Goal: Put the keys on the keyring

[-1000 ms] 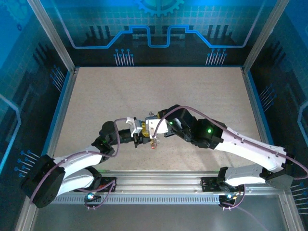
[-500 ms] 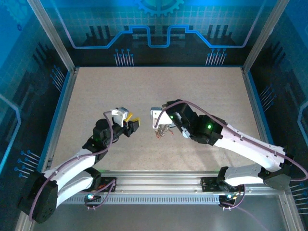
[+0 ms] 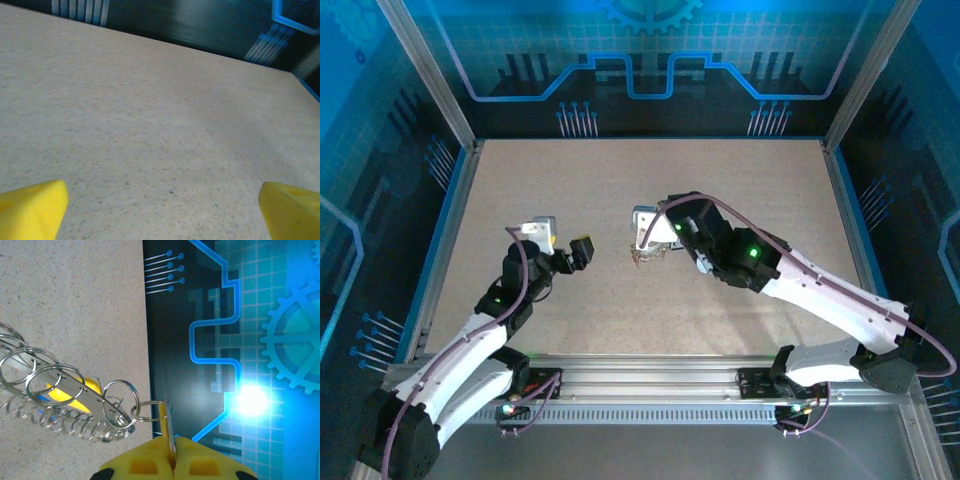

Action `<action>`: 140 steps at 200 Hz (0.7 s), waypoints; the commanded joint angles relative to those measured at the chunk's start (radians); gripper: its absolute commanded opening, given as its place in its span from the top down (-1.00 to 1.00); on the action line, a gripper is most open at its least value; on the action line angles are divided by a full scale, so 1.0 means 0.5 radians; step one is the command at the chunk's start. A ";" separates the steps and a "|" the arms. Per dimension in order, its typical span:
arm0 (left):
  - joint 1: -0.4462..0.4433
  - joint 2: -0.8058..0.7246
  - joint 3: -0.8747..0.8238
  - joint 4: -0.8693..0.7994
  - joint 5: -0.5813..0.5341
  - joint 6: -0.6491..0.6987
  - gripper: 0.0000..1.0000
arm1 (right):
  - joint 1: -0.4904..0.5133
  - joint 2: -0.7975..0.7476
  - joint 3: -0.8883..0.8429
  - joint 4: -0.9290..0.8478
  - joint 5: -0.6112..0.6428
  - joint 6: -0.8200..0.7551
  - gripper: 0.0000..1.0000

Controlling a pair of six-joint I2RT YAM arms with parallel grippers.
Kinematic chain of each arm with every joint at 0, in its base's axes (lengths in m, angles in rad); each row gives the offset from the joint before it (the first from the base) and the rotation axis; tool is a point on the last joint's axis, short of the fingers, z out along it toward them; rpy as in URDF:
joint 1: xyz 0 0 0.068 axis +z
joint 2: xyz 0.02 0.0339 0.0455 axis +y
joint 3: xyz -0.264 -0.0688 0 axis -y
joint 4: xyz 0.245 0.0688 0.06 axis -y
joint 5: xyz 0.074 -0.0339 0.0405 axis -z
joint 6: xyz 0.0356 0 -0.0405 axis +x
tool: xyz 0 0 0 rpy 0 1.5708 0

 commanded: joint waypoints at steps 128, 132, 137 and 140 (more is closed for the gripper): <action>0.564 0.142 0.631 -1.298 0.074 -0.622 -0.98 | -0.053 1.081 0.922 -0.566 -0.356 -0.285 1.00; 0.566 0.139 0.624 -1.288 0.103 -0.620 -0.98 | -0.056 1.123 0.955 -0.564 -0.356 -0.263 1.00; 0.569 0.138 0.615 -1.276 0.131 -0.620 -0.98 | -0.061 1.173 0.994 -0.566 -0.362 -0.236 1.00; 0.570 0.138 0.610 -1.272 0.144 -0.620 -0.98 | -0.063 1.199 1.017 -0.565 -0.365 -0.222 1.00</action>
